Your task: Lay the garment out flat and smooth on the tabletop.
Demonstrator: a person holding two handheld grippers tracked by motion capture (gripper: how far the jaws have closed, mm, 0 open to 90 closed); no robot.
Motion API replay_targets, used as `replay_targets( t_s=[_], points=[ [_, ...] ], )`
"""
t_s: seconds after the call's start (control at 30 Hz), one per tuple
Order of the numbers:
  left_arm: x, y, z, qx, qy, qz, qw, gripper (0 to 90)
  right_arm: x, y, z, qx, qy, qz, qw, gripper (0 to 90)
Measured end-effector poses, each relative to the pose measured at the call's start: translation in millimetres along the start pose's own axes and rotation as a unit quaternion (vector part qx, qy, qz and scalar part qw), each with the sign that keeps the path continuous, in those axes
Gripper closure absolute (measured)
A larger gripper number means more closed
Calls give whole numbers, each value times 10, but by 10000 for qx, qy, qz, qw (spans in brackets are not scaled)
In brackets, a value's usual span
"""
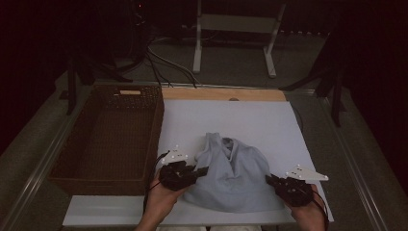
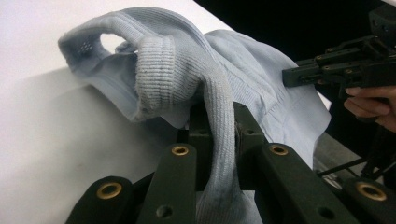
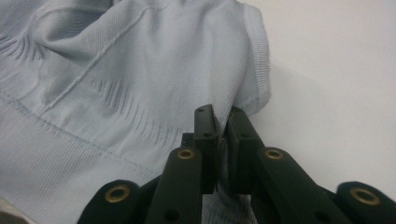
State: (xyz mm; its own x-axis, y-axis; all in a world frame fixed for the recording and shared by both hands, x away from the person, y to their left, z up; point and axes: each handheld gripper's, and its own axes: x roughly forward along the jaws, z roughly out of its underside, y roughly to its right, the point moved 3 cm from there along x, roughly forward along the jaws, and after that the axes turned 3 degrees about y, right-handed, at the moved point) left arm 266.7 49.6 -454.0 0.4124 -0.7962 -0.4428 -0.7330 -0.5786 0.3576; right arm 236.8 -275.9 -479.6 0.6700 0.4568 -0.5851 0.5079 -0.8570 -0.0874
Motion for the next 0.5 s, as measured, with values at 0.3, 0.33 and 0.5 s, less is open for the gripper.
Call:
replay_targets(
  t_s=[0.3,0.33,0.5],
  points=[
    [17,-148,76,-136,-18,-389,9991,833,-39,78,23,77,34,191,9998,851],
    [31,-160,81,-116,-27,-445,9989,832,-23,80,22,47,30,235,9997,851],
    [120,-209,109,-15,-121,-767,9970,832,75,101,32,-100,-57,469,9988,850]
  ],
)
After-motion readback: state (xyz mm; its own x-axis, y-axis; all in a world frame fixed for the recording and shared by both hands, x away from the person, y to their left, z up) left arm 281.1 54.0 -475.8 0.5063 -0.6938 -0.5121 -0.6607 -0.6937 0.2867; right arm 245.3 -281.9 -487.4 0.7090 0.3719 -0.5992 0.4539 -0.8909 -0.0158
